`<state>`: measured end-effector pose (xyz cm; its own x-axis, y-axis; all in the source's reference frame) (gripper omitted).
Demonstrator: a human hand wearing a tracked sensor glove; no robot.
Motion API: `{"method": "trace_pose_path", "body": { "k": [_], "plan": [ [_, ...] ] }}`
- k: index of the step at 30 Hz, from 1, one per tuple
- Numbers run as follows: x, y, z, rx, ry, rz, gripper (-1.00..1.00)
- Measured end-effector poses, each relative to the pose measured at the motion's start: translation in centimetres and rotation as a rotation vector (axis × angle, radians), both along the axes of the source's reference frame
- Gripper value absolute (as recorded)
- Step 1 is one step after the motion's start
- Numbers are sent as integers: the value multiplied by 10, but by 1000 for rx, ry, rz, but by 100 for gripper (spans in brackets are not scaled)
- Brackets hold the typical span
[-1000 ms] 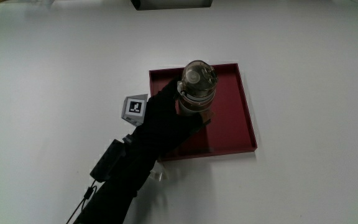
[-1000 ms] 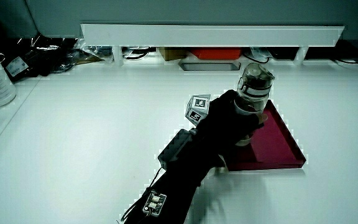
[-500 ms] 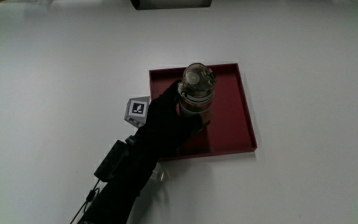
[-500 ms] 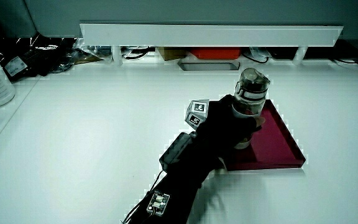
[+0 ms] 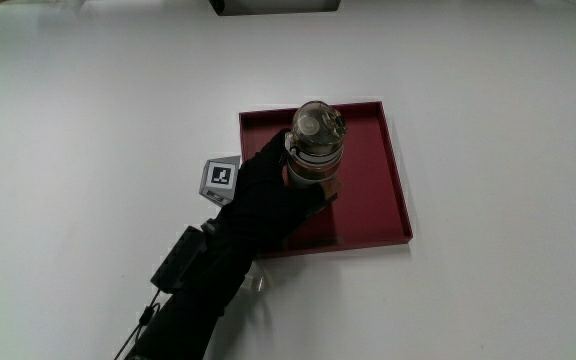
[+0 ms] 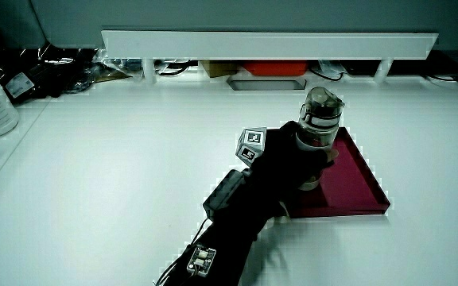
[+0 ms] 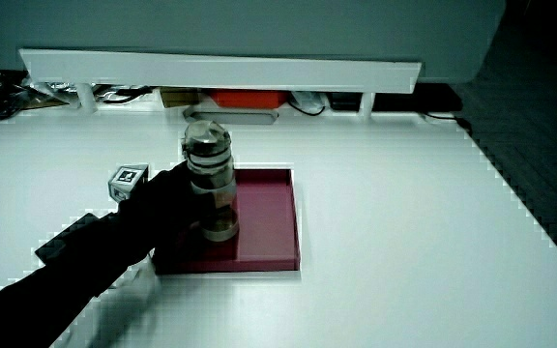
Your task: Place bottle
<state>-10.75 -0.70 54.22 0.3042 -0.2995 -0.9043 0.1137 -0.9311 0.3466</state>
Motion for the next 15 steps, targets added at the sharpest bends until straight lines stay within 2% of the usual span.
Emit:
{"method": "trace_pose_path", "body": {
  "k": [5, 6, 7, 8, 9, 11, 12, 14, 15],
  "plan": [
    [-2, -1, 0, -20, -3, 13, -57],
    [-2, -1, -5, -40, -7, 19, -61],
    [-4, -2, -6, -31, -6, 28, -65],
    [-6, -2, -5, -14, 37, 19, -70],
    [-10, -3, -6, -17, 27, 34, -74],
    [-16, -6, -11, -1, 57, 63, -83],
    [-19, -6, -17, -31, 36, 80, -87],
    [-27, -10, -15, 22, 66, 96, -96],
    [-29, -11, -22, -7, 62, 103, -100]
  ]
}}
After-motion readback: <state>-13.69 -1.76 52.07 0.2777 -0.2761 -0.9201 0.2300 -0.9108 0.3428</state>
